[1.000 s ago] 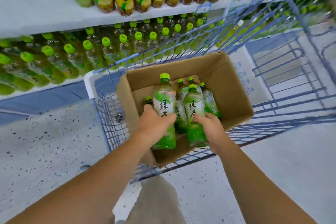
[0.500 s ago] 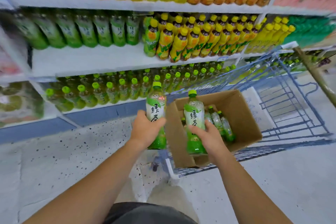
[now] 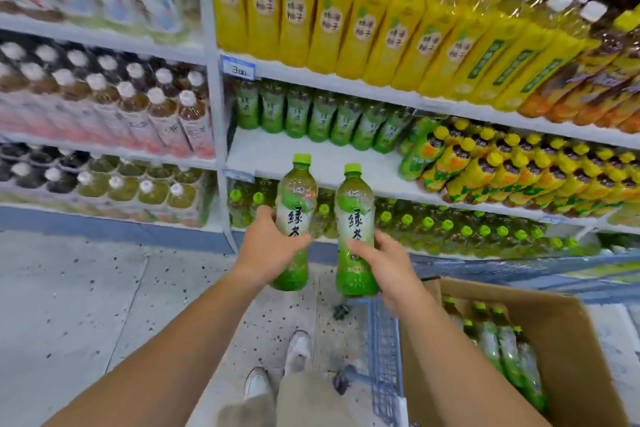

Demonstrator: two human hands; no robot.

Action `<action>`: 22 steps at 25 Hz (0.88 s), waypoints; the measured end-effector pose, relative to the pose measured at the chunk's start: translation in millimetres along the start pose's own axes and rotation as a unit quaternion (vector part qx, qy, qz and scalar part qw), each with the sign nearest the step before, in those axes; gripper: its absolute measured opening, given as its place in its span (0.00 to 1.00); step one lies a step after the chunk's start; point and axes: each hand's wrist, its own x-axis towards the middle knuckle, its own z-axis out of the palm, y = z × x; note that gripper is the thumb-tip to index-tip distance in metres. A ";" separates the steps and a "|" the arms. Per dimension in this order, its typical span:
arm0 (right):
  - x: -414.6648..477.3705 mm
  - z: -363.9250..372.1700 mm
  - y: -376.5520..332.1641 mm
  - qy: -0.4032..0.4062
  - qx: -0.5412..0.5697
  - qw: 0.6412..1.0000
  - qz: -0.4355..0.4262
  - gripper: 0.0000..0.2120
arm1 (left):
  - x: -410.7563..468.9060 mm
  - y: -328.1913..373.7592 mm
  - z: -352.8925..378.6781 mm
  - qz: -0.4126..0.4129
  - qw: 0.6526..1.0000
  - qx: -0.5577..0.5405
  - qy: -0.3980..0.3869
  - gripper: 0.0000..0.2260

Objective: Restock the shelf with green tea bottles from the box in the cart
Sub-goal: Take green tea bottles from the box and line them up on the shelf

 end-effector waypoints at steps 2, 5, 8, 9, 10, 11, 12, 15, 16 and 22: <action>25.8 22.2 -11.9 -0.029 0.006 1.000 -0.009 0.14 | 17.1 3.8 -20.1 0.000 1.000 0.005 0.026 0.23; 61.3 46.2 -25.9 -0.069 0.003 0.997 -0.022 0.15 | 40.7 5.1 -42.7 -0.002 0.998 0.004 0.066 0.23; 105.3 67.0 -37.9 -0.104 -0.002 0.993 -0.053 0.14 | 75.4 0.8 -56.3 0.006 0.994 0.009 0.106 0.24; 119.6 74.3 -42.3 -0.110 -0.002 0.992 -0.063 0.14 | 89.8 0.1 -60.1 0.007 0.993 0.008 0.116 0.24; 131.5 80.8 -43.8 -0.114 -0.003 0.991 -0.073 0.14 | 102.2 -0.8 -62.4 0.008 0.993 0.007 0.121 0.24; 145.6 88.2 -44.1 -0.116 -0.008 0.990 -0.085 0.14 | 116.2 -2.5 -64.6 0.013 0.992 0.003 0.127 0.23; 159.1 94.5 -42.5 -0.116 -0.015 0.988 -0.100 0.15 | 129.3 -4.1 -65.9 0.022 0.991 -0.002 0.133 0.23; 202.1 111.3 -33.3 -0.110 -0.029 0.983 -0.144 0.18 | 170.9 -11.2 -64.4 0.048 0.987 -0.002 0.152 0.22; 218.8 117.9 -28.6 -0.107 -0.032 0.980 -0.162 0.18 | 187.1 -16.4 -62.1 0.058 0.985 -0.007 0.164 0.21; 305.4 147.2 -6.8 -0.076 0.001 0.963 -0.257 0.20 | 273.5 -39.2 -44.0 0.150 0.963 -0.058 0.218 0.16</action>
